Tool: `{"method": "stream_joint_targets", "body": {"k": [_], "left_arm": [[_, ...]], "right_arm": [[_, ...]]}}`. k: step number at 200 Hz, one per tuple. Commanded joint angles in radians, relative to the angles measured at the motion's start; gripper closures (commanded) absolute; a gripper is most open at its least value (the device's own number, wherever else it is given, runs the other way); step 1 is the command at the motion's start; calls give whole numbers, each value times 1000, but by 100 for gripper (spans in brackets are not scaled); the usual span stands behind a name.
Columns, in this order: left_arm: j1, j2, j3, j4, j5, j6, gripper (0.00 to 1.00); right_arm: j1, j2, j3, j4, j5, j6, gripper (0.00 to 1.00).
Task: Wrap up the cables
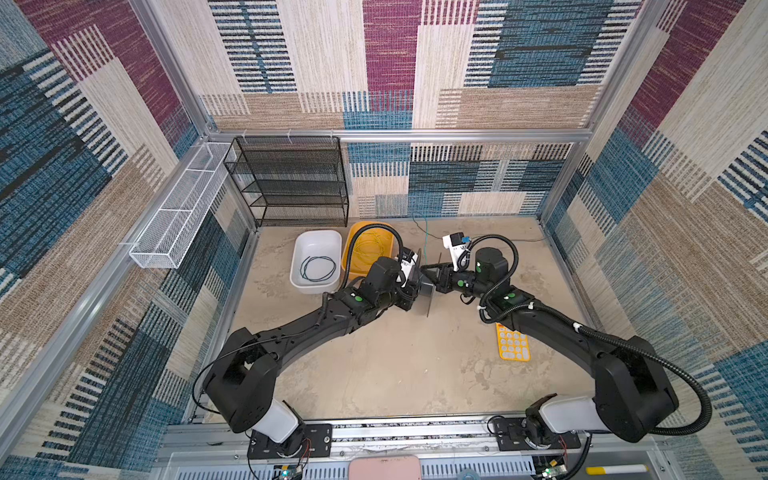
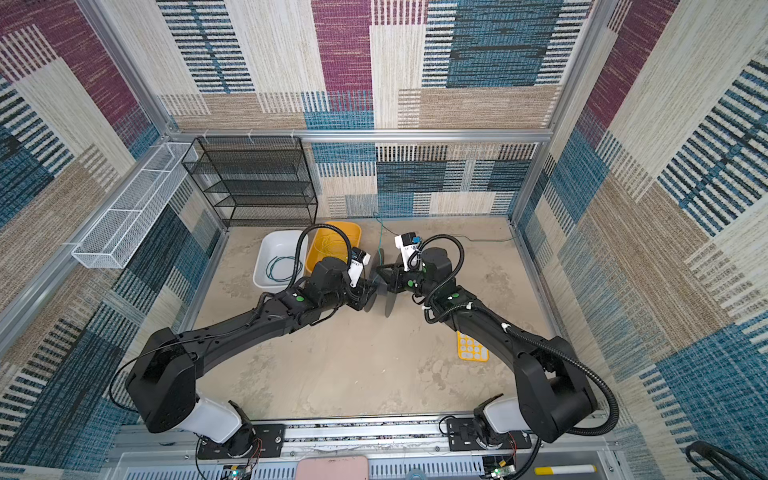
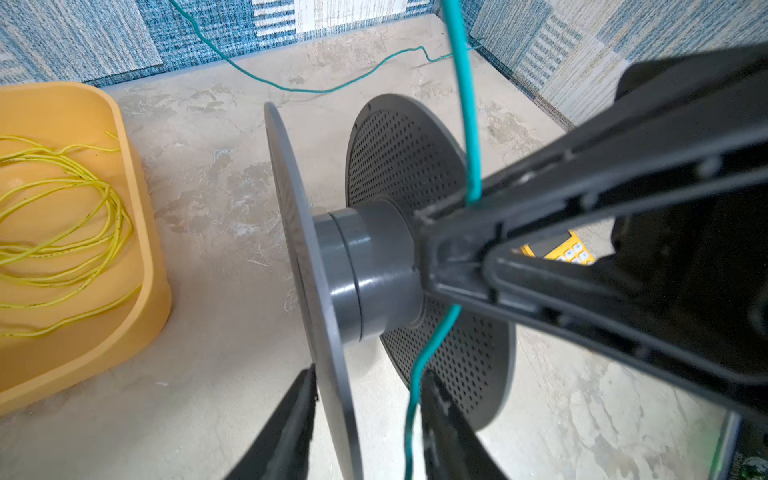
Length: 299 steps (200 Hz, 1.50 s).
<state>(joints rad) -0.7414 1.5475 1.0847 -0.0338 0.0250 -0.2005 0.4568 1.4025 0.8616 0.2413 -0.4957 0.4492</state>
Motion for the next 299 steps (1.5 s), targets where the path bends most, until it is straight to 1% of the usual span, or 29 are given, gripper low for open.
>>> {"method": "stream_joint_targets", "body": {"k": [1, 10, 55, 64, 111, 151, 166, 203, 236, 285, 299], "left_arm": [[5, 7, 15, -13, -2, 41, 60], [8, 11, 16, -16, 0, 41, 62], [22, 22, 19, -8, 22, 33, 64], [24, 25, 23, -8, 27, 33, 66], [33, 38, 17, 3, 40, 33, 71], [35, 57, 23, 9, 49, 31, 72], [35, 64, 26, 9, 49, 30, 73], [35, 74, 37, 7, 35, 35, 78], [34, 85, 51, 2, 32, 38, 79], [36, 106, 66, -7, 23, 46, 87], [34, 111, 70, -6, 26, 47, 91]], "right_arm": [[-2, 15, 17, 10, -1, -26, 100], [-3, 21, 23, 12, 2, -26, 100], [-3, 48, 56, 10, 25, -39, 100], [-4, 56, 62, 6, 29, -43, 100], [-6, 69, 55, 13, 20, -49, 100], [-12, 75, 48, 24, 6, -44, 100], [-15, 74, 47, 27, 5, -41, 100], [-20, 81, 42, 42, -21, -32, 100], [-24, 87, 35, 50, -26, -28, 100], [-33, 87, 30, 59, -35, -26, 100], [-38, 89, 25, 62, -35, -24, 100]]}}
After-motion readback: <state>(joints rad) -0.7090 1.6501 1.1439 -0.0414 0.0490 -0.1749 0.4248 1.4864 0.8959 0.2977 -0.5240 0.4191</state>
